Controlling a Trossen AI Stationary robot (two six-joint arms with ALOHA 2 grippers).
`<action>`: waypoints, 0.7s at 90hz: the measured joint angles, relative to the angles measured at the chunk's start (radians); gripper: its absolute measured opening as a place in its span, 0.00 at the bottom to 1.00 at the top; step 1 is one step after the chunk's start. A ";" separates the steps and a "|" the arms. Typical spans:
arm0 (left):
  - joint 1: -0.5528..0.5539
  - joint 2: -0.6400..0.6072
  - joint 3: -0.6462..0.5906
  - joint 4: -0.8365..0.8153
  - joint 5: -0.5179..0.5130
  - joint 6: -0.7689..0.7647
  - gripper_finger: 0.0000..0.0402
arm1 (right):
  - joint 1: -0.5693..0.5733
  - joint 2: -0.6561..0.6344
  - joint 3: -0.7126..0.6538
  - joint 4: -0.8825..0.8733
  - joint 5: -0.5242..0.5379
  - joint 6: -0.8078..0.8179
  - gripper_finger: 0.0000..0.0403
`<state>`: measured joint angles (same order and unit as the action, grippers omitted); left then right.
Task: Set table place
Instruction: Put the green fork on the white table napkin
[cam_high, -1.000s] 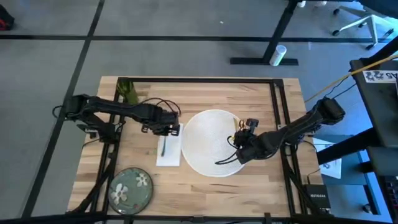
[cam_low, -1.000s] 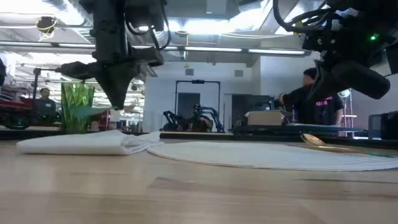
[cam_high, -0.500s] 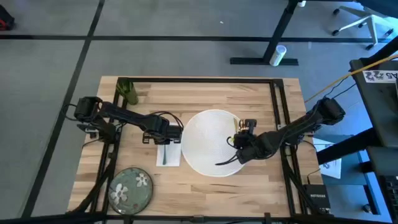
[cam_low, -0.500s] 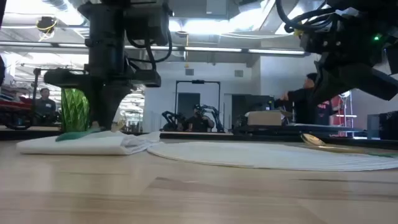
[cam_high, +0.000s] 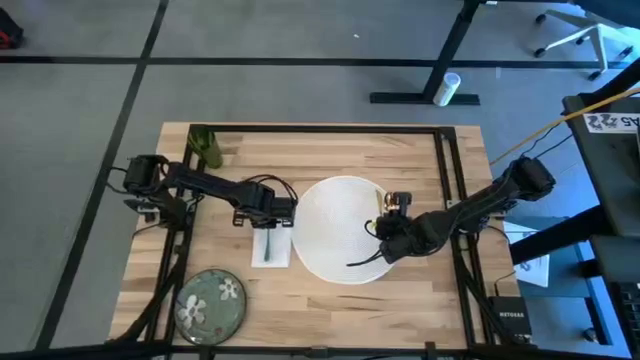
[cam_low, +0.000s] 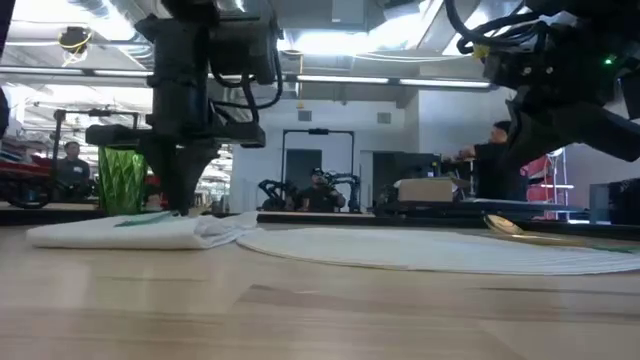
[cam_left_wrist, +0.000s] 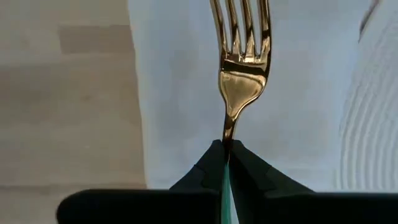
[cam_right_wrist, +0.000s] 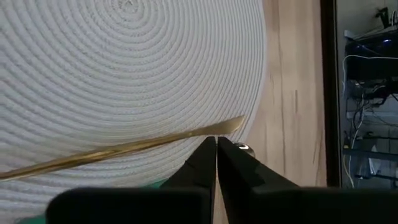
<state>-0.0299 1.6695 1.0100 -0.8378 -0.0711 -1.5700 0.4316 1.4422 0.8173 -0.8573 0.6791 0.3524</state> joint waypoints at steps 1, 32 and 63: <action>0.000 0.000 0.000 -0.001 0.000 0.000 0.00 | 0.000 0.000 0.000 0.000 0.000 0.000 0.00; 0.000 0.000 0.000 0.030 0.013 0.020 0.00 | 0.000 0.000 0.000 0.026 0.000 -0.002 0.00; -0.003 0.000 0.000 0.015 0.016 0.040 0.00 | 0.000 0.000 0.000 0.026 -0.010 -0.002 0.00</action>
<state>-0.0326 1.6699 1.0100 -0.8229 -0.0555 -1.5297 0.4316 1.4422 0.8173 -0.8314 0.6690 0.3500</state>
